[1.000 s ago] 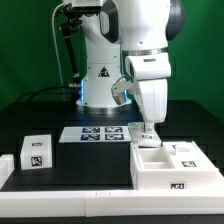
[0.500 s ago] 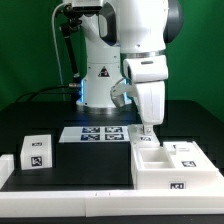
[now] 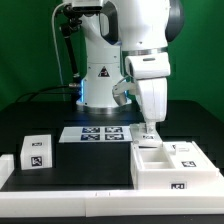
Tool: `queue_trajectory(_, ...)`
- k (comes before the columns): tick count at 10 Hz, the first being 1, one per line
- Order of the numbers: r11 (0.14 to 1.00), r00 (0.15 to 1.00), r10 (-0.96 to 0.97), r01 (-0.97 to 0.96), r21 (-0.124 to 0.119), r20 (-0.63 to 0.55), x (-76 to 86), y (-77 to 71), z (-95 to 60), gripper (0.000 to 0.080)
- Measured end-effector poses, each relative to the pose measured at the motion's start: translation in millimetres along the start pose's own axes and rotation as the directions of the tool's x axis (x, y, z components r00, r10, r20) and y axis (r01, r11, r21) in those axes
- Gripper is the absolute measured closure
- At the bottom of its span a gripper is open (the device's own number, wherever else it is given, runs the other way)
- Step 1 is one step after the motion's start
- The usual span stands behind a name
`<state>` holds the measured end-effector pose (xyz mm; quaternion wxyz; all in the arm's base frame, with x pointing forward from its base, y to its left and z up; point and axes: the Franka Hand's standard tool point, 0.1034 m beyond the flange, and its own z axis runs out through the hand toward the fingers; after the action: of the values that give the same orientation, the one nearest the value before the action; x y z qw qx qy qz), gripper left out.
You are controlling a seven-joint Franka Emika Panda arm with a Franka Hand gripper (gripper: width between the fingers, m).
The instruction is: Assemble cabinet
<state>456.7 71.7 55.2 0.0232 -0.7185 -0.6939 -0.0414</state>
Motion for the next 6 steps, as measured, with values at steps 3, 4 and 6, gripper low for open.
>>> queue_trajectory(3,1.0,1.0,0.007,-0.007,0.005,0.0,-3.4,0.1,1.0,0.0729)
queue_trajectory(4,1.0,1.0,0.007,-0.007,0.005,0.0,-3.4,0.1,1.0,0.0729)
queue_trajectory(6,1.0,1.0,0.005,-0.005,0.005,0.0,-4.1,0.1,1.2,0.0729)
